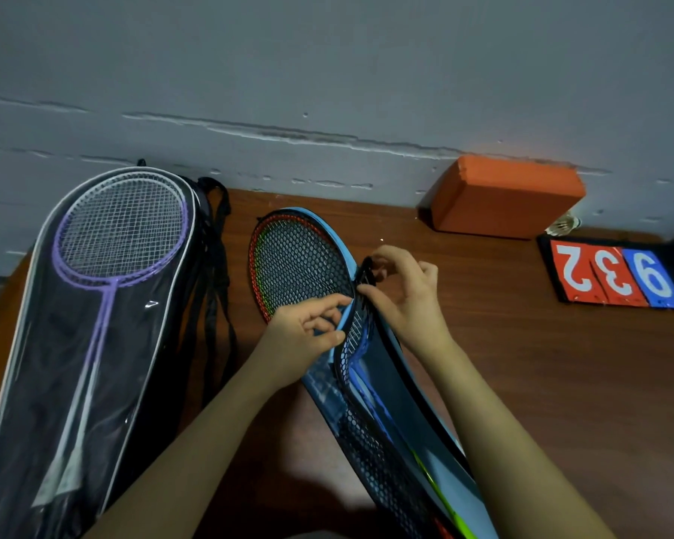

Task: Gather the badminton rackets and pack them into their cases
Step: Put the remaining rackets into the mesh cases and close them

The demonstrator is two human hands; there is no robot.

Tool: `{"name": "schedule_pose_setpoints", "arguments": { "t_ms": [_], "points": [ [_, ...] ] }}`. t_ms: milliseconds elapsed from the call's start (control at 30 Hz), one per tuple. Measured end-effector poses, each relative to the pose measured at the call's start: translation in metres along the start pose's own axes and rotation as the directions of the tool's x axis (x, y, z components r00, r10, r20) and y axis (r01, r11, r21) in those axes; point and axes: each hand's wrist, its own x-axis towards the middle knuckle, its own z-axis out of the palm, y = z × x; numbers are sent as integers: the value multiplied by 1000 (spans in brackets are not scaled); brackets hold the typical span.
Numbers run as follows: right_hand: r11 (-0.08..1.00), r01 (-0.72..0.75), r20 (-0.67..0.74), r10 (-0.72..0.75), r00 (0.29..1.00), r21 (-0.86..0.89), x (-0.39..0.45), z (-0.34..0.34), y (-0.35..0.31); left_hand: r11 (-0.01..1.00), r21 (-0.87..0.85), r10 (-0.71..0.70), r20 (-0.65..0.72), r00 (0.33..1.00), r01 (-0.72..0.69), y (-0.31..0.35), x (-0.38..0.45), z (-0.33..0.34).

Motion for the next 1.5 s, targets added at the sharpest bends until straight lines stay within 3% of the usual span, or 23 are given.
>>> {"name": "schedule_pose_setpoints", "arguments": {
  "t_ms": [133, 300, 467, 867, 1100, 1200, 1267, 1333, 1433, 1500],
  "points": [
    [988, 92, 53, -86, 995, -126, 0, -5, 2, 1000, -6, -9, 3, 1000, 9, -2, -2, -3],
    [987, 132, 79, -125, 989, -94, 0, -9, 5, 1000, 7, 10, 21, 1000, -10, -4, -7, -6],
    [932, 287, 51, -283, 958, -223, -5, -7, 3, 996, -87, -22, 35, 999, 25, -7, -9, -10],
    [975, 135, 54, -128, 990, -174, -6, -12, 2, 997, -81, -11, 49, 999, 15, -1, -11, -7],
    [950, 183, 87, -167, 982, -251, 1, -9, -4, 995, -97, 6, 49, 999, -1, -4, -13, -8],
    [925, 188, 67, -175, 982, -330, -6, -5, -3, 991, 103, 92, -43, 995, -87, -3, -9, -3],
    [915, 178, 44, -174, 984, -363, -11, -3, -3, 890, 395, 299, -133, 945, -227, -2, 0, -3],
    [910, 180, 37, -179, 983, -373, -14, -2, -5, 693, 650, 471, -83, 878, -311, 0, 12, -6],
    [908, 191, 42, -189, 981, -373, -13, -3, -8, 479, 785, 512, 114, 851, -394, 2, 34, -11],
    [916, 176, 47, -171, 984, -360, -12, -4, -7, 442, 794, 489, 176, 854, -417, 2, 45, -15]
  ]
}}
